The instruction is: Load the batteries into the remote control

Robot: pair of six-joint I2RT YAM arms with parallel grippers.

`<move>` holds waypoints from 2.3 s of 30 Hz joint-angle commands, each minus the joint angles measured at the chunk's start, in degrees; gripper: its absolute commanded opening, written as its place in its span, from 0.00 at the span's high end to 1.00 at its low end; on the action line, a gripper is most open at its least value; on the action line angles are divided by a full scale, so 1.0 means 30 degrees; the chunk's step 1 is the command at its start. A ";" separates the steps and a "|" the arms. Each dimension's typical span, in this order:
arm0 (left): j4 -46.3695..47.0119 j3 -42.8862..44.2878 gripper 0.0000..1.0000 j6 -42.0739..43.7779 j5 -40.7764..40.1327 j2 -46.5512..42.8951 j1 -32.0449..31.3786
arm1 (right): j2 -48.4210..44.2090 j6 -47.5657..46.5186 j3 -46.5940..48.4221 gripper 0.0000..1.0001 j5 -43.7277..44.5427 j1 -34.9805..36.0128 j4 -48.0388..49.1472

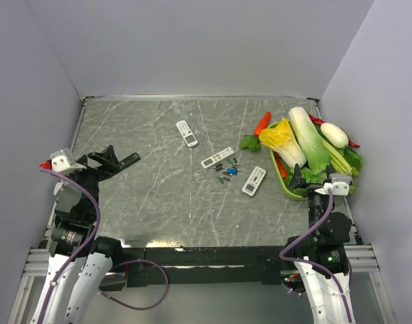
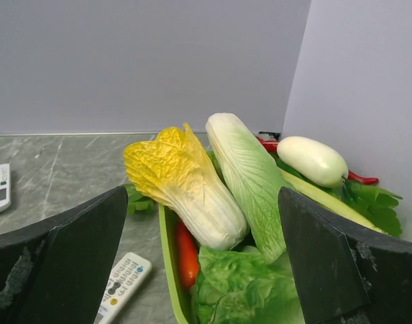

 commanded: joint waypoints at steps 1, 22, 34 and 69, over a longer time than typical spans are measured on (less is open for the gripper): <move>0.0250 0.0449 0.01 0.0204 0.0644 0.0135 0.0100 | -0.3255 0.0984 0.1222 0.00 0.0594 0.0061 -0.0328; 0.0309 0.0391 0.01 0.0439 0.0819 -0.0890 -0.0105 | 1.1674 0.8779 1.0742 0.00 -0.4174 0.0061 -1.1021; 0.0455 0.0361 0.01 0.0614 0.0878 -0.0949 -0.0457 | 2.0494 1.0886 1.1330 0.00 -0.2075 0.3631 -1.1464; 0.0426 0.0274 0.00 0.0819 0.0936 -0.0686 -0.0545 | 3.2018 1.9590 1.0484 0.21 0.3202 0.7502 -0.8828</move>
